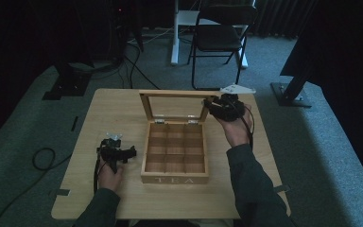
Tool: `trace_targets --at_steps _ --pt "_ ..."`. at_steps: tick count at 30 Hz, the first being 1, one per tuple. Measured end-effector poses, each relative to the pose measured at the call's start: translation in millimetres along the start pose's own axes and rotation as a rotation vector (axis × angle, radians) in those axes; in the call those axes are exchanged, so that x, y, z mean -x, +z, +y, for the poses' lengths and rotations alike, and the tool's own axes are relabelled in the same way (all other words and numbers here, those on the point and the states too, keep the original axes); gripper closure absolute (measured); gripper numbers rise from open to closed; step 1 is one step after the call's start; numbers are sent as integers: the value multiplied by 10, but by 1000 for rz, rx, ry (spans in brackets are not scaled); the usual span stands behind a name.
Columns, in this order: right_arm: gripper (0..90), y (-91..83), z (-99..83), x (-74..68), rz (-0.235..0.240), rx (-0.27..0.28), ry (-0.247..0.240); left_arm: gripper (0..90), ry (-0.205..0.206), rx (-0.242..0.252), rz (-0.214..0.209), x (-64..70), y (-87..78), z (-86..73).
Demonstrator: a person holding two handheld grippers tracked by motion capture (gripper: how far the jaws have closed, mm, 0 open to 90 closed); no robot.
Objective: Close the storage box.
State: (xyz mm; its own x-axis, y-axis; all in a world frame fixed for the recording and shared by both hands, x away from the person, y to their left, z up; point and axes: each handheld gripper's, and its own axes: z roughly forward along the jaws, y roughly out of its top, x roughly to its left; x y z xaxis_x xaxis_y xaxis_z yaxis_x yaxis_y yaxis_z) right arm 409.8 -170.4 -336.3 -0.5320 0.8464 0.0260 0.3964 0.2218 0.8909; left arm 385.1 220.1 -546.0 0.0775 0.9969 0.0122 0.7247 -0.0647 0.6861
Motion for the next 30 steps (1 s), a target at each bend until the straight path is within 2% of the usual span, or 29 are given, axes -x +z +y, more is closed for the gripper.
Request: trace_targets --at_steps 11,30 --pt "574 -55 -10 -68 -7 -21 13 16 -2 2 1 2 1 0" --pt "537 -153 -110 -140 16 -26 9 16 -1 0 -1 1 -1 -1"
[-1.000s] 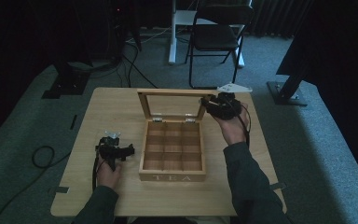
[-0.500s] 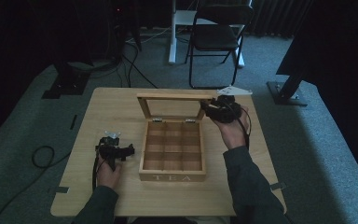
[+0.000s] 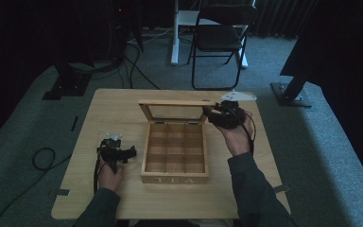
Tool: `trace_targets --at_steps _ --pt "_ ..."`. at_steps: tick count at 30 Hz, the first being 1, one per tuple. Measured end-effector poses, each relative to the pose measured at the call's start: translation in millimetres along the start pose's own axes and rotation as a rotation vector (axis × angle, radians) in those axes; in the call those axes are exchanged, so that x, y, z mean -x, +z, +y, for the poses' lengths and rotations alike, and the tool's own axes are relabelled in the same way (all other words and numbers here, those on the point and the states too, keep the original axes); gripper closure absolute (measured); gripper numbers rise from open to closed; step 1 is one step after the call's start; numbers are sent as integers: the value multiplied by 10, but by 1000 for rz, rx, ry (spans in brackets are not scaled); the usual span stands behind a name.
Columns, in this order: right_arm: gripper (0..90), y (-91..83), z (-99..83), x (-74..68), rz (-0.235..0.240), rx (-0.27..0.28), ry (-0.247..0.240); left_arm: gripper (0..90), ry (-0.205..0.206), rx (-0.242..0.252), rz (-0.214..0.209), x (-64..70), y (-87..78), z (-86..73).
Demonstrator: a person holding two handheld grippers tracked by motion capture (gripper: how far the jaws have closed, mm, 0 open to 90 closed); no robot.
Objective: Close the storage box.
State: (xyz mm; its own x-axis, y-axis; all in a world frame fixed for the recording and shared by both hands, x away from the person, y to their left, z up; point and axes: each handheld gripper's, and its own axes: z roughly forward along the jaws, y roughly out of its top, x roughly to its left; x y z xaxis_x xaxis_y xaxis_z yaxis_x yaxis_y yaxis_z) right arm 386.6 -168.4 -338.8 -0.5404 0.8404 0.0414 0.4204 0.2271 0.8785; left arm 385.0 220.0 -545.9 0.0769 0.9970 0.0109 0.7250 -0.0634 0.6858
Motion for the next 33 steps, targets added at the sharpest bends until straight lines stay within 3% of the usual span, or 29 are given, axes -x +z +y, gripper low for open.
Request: trace_targets --at_steps 33 --pt "521 -171 -282 -159 10 -7 -16 16 -4 5 2 3 3 -1"
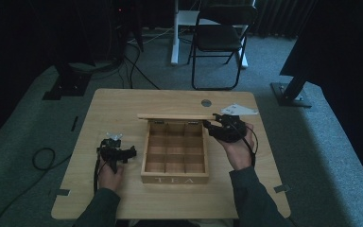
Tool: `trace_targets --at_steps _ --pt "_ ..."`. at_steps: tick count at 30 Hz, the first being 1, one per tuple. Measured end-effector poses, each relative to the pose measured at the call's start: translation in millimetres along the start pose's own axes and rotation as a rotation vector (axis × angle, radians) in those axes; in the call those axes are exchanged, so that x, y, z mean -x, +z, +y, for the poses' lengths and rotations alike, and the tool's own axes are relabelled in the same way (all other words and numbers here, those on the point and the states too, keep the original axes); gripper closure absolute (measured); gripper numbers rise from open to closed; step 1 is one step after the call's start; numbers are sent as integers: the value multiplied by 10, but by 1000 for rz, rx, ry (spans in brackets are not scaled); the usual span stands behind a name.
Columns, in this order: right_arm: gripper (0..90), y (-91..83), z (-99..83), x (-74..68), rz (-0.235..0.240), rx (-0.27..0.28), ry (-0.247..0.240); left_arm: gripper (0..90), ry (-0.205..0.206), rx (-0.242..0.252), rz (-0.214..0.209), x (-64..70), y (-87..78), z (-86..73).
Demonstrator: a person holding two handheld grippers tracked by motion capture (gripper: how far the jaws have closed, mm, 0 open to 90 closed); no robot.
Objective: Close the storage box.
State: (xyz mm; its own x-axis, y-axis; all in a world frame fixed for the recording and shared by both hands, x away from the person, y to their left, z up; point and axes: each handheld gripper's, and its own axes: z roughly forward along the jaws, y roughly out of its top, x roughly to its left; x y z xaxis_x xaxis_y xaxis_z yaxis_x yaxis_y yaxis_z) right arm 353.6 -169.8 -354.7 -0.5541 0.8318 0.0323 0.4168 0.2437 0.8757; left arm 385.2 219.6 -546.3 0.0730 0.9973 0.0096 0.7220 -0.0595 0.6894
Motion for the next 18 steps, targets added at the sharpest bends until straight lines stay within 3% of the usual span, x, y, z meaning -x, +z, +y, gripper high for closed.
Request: trace_targets --at_steps 18 --pt "517 -106 -180 -100 6 0 -16 16 3 -2 0 -2 -2 1"
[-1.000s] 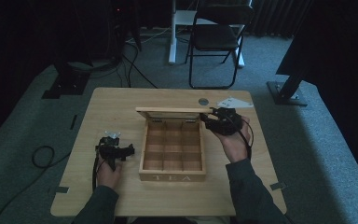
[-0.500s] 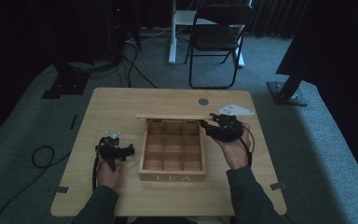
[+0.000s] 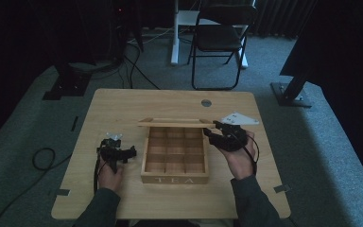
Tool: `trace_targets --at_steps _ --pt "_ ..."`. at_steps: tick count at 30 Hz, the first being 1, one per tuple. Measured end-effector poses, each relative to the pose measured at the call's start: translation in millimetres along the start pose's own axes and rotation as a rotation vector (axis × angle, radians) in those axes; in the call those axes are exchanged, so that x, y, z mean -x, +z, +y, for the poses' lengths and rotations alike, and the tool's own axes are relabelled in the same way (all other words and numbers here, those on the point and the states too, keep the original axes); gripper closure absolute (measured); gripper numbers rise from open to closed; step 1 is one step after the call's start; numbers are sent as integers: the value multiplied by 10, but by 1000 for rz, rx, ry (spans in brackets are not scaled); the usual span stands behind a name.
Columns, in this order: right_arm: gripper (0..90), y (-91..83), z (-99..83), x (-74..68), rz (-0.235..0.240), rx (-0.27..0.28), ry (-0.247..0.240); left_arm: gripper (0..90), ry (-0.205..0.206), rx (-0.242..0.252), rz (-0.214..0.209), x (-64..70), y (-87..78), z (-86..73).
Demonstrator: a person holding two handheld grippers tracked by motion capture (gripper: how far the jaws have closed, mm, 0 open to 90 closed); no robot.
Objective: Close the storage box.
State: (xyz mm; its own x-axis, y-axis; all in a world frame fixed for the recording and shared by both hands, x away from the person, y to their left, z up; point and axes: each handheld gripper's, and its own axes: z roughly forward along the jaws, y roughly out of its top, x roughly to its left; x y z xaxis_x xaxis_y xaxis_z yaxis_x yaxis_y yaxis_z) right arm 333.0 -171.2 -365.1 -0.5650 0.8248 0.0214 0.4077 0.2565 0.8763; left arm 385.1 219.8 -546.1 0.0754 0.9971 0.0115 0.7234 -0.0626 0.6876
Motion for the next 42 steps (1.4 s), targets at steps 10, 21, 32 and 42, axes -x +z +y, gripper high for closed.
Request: trace_targets --at_steps 10,21,32,42 --pt "515 -22 -112 -61 -11 6 -11 16 -1 0 0 1 0 -1" --pt "515 -51 -279 -184 -50 6 -46 16 2 -2 0 -1 -1 -1" --pt "503 -54 -427 -248 -57 4 -48 16 -1 -2 1 1 -1 -1" --pt "490 -48 -571 -268 -40 -3 -26 16 -6 0 5 9 1 -1"
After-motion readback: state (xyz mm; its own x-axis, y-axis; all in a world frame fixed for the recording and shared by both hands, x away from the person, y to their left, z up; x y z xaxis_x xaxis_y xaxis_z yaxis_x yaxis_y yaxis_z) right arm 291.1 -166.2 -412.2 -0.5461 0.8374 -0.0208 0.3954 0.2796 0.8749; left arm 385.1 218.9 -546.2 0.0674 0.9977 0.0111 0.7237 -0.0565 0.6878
